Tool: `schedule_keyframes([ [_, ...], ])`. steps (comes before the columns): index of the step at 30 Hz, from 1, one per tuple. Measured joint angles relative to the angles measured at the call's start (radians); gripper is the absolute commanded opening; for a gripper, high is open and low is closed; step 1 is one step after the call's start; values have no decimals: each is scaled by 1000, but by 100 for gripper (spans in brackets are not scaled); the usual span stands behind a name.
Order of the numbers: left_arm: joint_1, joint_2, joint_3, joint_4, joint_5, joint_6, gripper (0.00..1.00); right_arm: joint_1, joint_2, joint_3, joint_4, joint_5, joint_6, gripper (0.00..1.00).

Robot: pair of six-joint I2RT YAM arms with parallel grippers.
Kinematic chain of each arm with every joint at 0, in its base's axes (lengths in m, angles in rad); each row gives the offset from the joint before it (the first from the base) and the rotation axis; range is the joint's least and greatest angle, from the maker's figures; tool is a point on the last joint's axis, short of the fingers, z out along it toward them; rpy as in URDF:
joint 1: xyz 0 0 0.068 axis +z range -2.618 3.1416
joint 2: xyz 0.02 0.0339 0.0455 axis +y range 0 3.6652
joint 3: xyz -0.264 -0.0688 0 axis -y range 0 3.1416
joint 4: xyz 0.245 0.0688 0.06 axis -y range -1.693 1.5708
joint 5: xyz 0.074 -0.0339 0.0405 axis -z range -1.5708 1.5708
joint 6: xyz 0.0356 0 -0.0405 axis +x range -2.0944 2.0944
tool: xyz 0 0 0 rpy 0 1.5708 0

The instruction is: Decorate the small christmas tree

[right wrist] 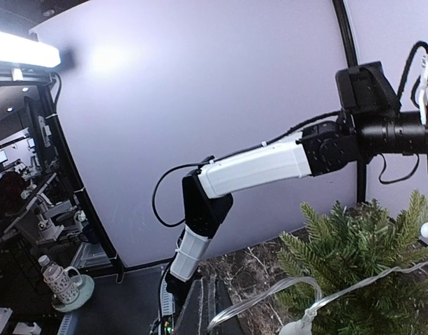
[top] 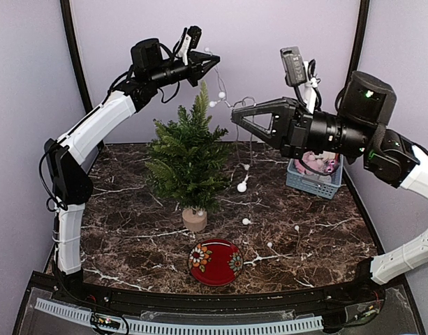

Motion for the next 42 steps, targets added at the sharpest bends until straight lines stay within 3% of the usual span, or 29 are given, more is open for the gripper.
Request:
schedule_keyframes([
  [6,0,8,0,-15,-10,-8,0,0,-53,11,74,-107,0,0],
  [12,1,8,0,-17,-29,-16,0,-1,-152,12,119,-112,-10,0],
  [25,10,8,0,-31,-54,-23,0,-1,-241,-64,132,154,-56,0],
  [34,15,10,34,-87,-70,-42,0,-1,-186,-37,76,498,-56,0],
  [42,67,7,29,-161,-92,-57,0,-1,-89,-6,9,524,-55,0],
])
